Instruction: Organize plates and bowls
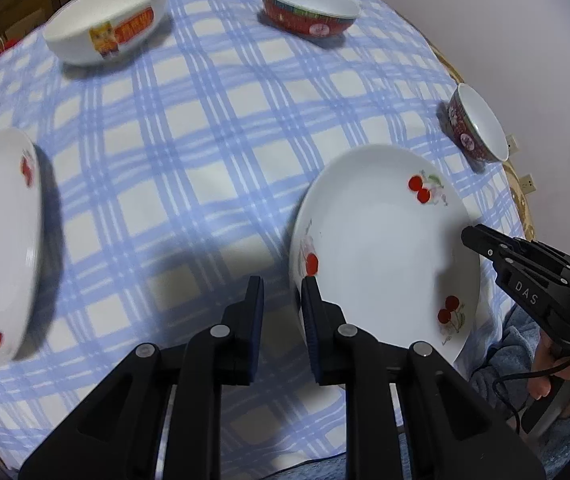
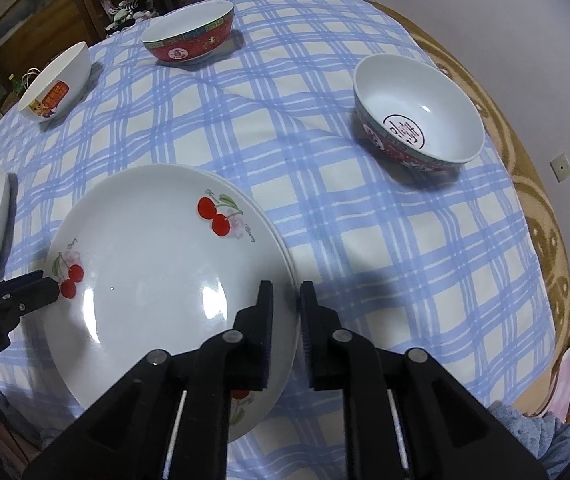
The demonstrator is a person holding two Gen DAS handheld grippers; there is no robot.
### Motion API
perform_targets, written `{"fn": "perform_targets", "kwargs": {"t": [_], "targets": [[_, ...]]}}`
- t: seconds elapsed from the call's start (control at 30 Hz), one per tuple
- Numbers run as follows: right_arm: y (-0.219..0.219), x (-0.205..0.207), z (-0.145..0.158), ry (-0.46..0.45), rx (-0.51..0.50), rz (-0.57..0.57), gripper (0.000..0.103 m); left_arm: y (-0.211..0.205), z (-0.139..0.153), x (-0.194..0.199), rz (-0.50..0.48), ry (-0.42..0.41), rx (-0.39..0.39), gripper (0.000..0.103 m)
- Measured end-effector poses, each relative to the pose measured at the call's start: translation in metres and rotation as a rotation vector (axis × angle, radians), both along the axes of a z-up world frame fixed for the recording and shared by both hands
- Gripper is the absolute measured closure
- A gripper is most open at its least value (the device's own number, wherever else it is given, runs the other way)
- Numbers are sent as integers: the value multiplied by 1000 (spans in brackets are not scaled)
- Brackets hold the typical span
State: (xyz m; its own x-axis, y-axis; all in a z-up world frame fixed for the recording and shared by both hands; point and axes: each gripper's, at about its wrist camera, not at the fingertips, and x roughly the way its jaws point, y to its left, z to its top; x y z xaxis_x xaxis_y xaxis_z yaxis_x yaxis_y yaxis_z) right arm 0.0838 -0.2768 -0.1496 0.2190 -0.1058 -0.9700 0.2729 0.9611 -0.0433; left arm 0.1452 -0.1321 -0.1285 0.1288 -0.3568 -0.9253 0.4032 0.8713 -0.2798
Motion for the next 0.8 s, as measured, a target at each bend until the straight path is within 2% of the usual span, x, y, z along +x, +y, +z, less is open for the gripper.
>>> {"fn": "perform_targets", "kwargs": {"t": [0.13, 0.2, 0.23, 0.27, 0.33, 0.43, 0.47, 0.57, 0.67, 0.73, 0.8], "targets": [[2, -1, 8, -40, 31, 8, 86, 9, 24, 1, 19, -72, -5, 84], [6, -2, 11, -59, 62, 13, 84, 14, 35, 2, 21, -116, 34, 84], [9, -2, 12, -63, 58, 21, 77, 17, 38, 3, 25, -128, 45, 83], [12, -1, 13, -64, 47, 32, 66, 21, 41, 4, 32, -135, 54, 82], [21, -1, 16, -77, 16, 61, 55, 31, 43, 6, 56, -120, 56, 78], [32, 3, 28, -121, 6, 93, 45, 48, 47, 8, 93, -112, 51, 77], [34, 5, 32, -137, 5, 99, 36, 55, 49, 9, 103, -115, 47, 77], [47, 10, 50, -212, 10, 118, 24, 67, 56, 7, 132, -144, 80, 75], [59, 17, 63, -251, 21, 123, 11, 79, 66, 8, 150, -170, 91, 62], [68, 21, 69, -265, 37, 133, 11, 89, 74, 7, 172, -209, 117, 51], [79, 26, 75, -274, 56, 149, 10, 97, 79, 8, 190, -234, 138, 47]]}}
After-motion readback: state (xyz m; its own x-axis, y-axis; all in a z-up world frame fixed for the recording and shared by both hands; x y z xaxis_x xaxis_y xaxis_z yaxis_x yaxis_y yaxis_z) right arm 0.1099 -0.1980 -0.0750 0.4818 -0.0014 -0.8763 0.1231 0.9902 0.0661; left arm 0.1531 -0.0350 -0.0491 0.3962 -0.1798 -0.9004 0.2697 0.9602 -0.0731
